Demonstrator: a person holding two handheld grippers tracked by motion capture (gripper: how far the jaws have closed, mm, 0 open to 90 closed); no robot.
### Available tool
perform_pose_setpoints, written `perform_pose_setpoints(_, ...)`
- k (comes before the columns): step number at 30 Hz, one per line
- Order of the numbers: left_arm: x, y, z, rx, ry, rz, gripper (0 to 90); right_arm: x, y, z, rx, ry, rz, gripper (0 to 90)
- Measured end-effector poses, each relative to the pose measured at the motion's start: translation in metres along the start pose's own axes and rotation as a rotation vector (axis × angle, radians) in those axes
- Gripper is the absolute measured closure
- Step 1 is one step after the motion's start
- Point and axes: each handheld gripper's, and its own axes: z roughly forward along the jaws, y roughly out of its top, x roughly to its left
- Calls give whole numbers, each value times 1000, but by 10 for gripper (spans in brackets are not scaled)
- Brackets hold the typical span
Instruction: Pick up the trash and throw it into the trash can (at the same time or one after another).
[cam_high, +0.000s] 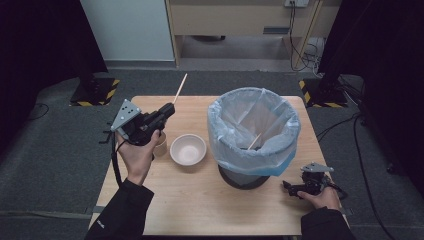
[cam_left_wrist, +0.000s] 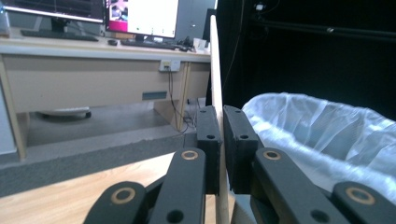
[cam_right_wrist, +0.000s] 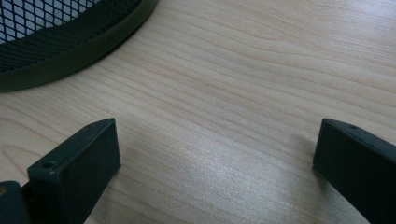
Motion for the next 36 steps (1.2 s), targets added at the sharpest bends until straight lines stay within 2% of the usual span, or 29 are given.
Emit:
perform_pose_setpoints(9, -18, 18, 5, -44, -47, 23, 854, 0, 0, 0, 0, 0, 0, 8)
perform_pose_setpoints(17, -42, 34, 16, -70, -104, 53, 854, 0, 0, 0, 0, 0, 1, 8)
perform_pose_setpoints(36, -83, 48, 44, -85, -195, 87, 854, 0, 0, 0, 0, 0, 1, 8)
